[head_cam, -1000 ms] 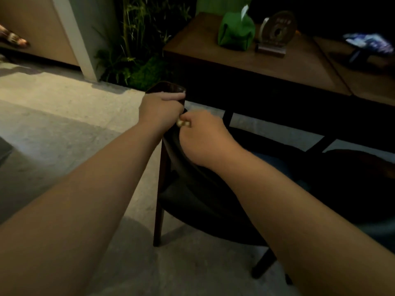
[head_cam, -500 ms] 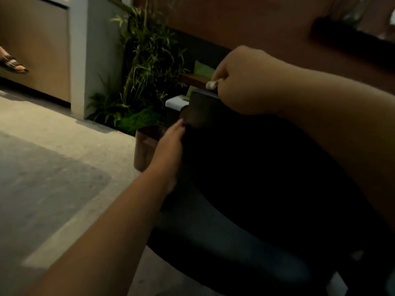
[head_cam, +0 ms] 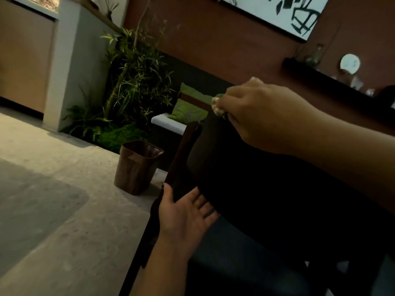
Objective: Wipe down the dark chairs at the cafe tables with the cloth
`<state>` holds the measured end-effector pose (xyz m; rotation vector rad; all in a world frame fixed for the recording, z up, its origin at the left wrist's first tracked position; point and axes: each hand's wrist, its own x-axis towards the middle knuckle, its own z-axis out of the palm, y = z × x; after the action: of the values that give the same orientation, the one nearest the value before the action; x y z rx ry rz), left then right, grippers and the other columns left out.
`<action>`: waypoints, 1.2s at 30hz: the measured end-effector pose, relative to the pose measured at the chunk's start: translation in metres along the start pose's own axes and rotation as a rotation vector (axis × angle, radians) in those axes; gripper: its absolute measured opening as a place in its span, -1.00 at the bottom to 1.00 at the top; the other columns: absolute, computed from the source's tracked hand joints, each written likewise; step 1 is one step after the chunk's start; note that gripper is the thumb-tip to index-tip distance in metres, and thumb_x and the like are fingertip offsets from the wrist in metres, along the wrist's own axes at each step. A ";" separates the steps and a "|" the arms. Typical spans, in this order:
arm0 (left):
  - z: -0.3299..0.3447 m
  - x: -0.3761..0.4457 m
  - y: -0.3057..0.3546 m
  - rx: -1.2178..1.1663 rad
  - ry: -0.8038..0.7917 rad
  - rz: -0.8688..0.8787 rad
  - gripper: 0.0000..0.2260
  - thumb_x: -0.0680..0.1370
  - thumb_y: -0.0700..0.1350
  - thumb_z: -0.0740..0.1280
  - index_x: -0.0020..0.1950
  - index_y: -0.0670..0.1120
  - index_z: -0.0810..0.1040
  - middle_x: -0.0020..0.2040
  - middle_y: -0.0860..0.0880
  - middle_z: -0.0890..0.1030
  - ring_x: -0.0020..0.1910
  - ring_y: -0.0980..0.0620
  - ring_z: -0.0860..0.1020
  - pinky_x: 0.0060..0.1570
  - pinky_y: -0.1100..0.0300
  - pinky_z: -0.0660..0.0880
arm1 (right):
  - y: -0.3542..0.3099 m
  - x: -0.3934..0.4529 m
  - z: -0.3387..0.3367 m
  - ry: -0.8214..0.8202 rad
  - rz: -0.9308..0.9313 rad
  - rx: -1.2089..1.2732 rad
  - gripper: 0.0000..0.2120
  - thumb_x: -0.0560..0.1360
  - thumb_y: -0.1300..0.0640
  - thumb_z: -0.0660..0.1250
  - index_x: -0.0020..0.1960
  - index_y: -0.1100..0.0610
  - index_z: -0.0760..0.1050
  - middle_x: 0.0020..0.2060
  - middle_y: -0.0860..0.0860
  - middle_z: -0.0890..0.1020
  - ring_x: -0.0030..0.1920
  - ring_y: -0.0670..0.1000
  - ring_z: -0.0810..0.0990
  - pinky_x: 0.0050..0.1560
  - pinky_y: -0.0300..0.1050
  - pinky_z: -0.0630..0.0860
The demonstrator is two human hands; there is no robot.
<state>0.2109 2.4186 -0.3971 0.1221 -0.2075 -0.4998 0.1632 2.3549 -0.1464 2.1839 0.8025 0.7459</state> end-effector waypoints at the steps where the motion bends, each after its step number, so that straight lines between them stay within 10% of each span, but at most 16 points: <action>1: 0.001 -0.001 -0.001 -0.023 0.011 0.006 -0.16 0.48 0.46 0.00 0.38 -0.22 0.43 0.29 -0.26 0.55 0.25 -0.28 0.54 0.28 -0.18 0.41 | -0.004 -0.002 0.002 0.017 -0.020 -0.111 -0.68 0.58 0.11 0.14 0.31 0.07 0.42 0.17 0.05 0.53 0.13 0.10 0.50 -0.17 -0.05 0.48; 9: 0.003 -0.008 -0.017 -0.181 0.101 0.056 -0.17 0.46 0.48 0.04 0.30 -0.23 0.50 0.21 -0.27 0.60 0.26 -0.25 0.51 0.31 -0.12 0.38 | -0.053 0.002 0.047 -0.037 -0.086 -0.447 -0.63 0.59 0.18 0.04 0.30 0.22 0.46 0.24 0.20 0.54 0.35 0.27 0.41 0.16 0.13 0.47; 16: 0.003 -0.012 -0.016 -0.313 0.007 0.020 -0.13 0.47 0.48 0.00 0.31 -0.25 0.50 0.28 -0.34 0.53 0.29 -0.34 0.49 0.38 -0.16 0.30 | -0.117 -0.012 0.102 -0.544 -0.306 -0.384 -0.58 0.64 0.06 0.02 0.42 0.21 0.32 0.41 0.23 0.32 0.46 0.27 0.16 0.45 0.24 0.09; 24: 0.008 -0.004 -0.021 -0.254 0.167 0.053 -0.13 0.47 0.48 0.01 0.40 -0.21 0.42 0.27 -0.22 0.57 0.27 -0.24 0.50 0.33 -0.14 0.34 | -0.064 0.005 0.067 0.004 0.108 -0.406 -0.55 0.58 0.14 0.00 0.39 0.30 0.35 0.34 0.33 0.40 0.42 0.43 0.18 0.42 0.37 0.07; 31: 0.006 -0.014 -0.013 -0.237 0.010 -0.006 -0.10 0.44 0.51 -0.01 0.40 -0.21 0.43 0.32 -0.30 0.51 0.33 -0.32 0.46 0.40 -0.19 0.26 | -0.110 -0.051 0.097 -0.260 -0.264 -0.447 -0.59 0.62 0.13 0.03 0.38 0.24 0.40 0.33 0.23 0.46 0.41 0.34 0.29 0.43 0.32 0.09; 36: 0.011 -0.011 -0.014 -0.185 0.121 0.047 -0.11 0.46 0.48 0.02 0.41 -0.26 0.37 0.32 -0.29 0.51 0.36 -0.27 0.41 0.43 -0.19 0.21 | -0.055 -0.045 0.058 0.286 0.217 -0.319 -0.66 0.62 0.21 0.10 0.29 0.36 0.46 0.25 0.33 0.49 0.35 0.39 0.35 0.37 0.31 0.27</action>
<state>0.1925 2.4112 -0.3908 -0.0327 -0.0449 -0.4611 0.1565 2.3317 -0.2350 1.9172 0.5405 1.2278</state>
